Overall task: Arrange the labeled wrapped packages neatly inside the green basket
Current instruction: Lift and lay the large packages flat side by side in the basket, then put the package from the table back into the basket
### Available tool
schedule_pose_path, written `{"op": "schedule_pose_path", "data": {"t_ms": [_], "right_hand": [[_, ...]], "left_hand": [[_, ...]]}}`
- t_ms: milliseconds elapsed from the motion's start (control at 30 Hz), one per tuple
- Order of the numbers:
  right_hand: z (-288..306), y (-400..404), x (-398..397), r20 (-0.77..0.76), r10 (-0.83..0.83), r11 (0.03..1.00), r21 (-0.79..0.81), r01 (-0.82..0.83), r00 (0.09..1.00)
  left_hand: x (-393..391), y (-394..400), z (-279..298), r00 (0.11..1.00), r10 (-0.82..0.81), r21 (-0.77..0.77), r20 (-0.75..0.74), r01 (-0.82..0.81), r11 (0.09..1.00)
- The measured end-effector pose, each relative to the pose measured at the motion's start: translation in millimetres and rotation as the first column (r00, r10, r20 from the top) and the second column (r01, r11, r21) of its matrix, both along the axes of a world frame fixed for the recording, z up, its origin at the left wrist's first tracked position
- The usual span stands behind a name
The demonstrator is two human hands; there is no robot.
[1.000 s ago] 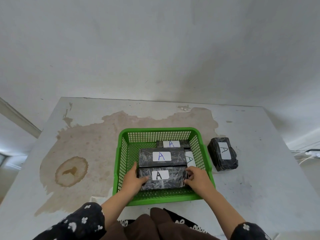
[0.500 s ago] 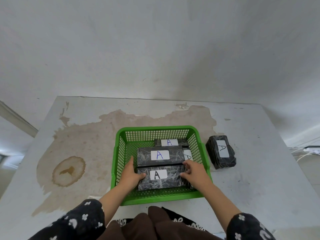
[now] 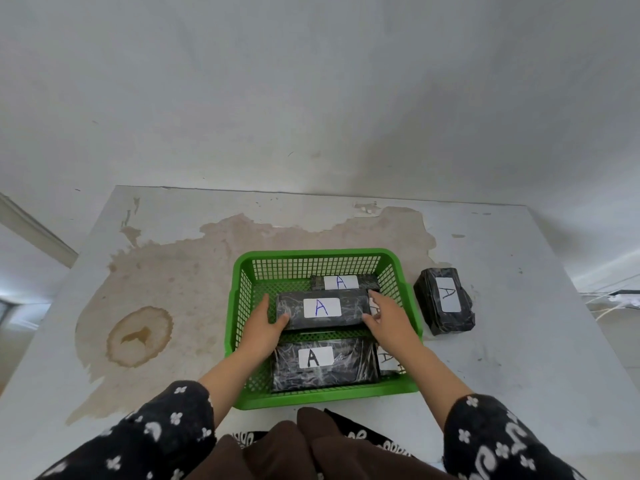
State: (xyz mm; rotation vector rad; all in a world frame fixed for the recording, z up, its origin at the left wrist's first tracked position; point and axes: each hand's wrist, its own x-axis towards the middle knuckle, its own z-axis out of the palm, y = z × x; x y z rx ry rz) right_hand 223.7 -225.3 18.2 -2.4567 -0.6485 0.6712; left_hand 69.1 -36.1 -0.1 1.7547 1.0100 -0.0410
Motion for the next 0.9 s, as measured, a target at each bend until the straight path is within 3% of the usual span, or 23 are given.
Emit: {"op": "schedule_pose_path", "data": {"t_ms": [167,467,567,667,733,800,900], "right_hand": [[-10.7,8.0,-7.8,-0.049,-0.021,0.995,-0.096,0.016,0.999],[-15.3,-6.2,-15.4,-0.043,0.016,0.995,-0.095,-0.020,0.999],[2.6,-6.6,-4.9,0.050,-0.018,1.000,0.002,0.017,0.999],[27.8,-13.8,22.4,0.180,-0.256,0.947,0.242,0.210,0.950],[33.8,-28.5,44.4,0.279,-0.416,0.888,0.329,0.321,0.866],[26.9,-47.4,61.1,0.342,-0.510,0.860,0.233,0.455,0.789],[6.6,-69.5,64.2,0.213,-0.612,0.768,-0.074,0.637,0.762]], "left_hand": [[4.2,4.2,-1.0,1.000,0.000,0.025,-0.004,0.000,1.000],[-2.2,3.6,-8.7,0.997,-0.063,-0.044,-0.034,0.062,0.997],[-2.3,6.3,-2.9,0.992,-0.120,0.117,-0.050,0.125,0.985],[-3.5,11.3,12.5,0.982,-0.176,0.310,0.071,0.146,0.939],[-4.6,17.3,24.7,0.964,-0.220,0.417,0.151,0.139,0.898],[-7.9,25.3,34.0,0.949,-0.260,0.531,0.179,0.130,0.837],[-14.7,37.4,36.9,0.952,-0.278,0.671,0.129,0.122,0.731]]}}
